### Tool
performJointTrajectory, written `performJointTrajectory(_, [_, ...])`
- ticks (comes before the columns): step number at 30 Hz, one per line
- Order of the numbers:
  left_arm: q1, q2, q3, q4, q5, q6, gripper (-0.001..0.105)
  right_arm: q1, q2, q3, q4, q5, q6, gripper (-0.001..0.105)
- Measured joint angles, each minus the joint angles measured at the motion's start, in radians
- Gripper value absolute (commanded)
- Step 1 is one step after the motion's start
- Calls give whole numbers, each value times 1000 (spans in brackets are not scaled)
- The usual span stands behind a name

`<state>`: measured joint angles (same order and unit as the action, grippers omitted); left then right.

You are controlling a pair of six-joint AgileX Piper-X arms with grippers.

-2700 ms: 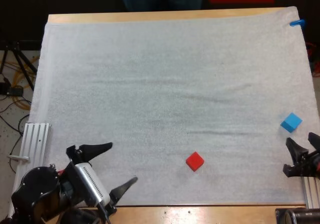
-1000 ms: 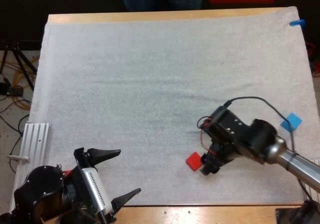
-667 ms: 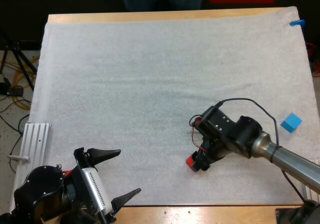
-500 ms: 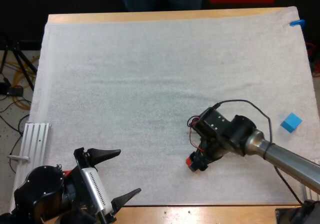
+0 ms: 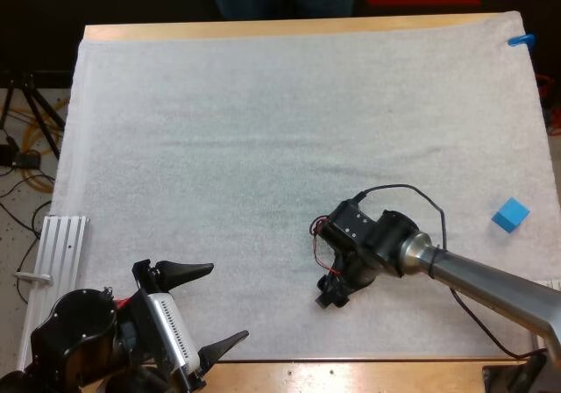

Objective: Stack red cube on blue cube

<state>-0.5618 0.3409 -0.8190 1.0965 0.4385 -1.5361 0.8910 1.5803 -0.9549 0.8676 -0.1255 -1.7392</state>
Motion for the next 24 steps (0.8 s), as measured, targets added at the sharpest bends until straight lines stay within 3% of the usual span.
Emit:
performJointTrajectory(9, [0, 0, 0, 0, 0, 0, 87, 0, 62, 0, -11, 7, 8, 68])
performJointTrajectory(11, [0, 0, 0, 0, 0, 0, 87, 0, 71, 0, -11, 7, 11, 63])
performJointTrajectory(16, [0, 0, 0, 0, 0, 0, 87, 0, 71, 0, -13, 18, 12, 31])
performJointTrajectory(18, [0, 0, 0, 0, 0, 0, 87, 0, 71, 0, -13, 18, 12, 23])
performJointTrajectory(24, [0, 0, 0, 0, 0, 0, 87, 0, 56, -13, 23, 35, 12, 22])
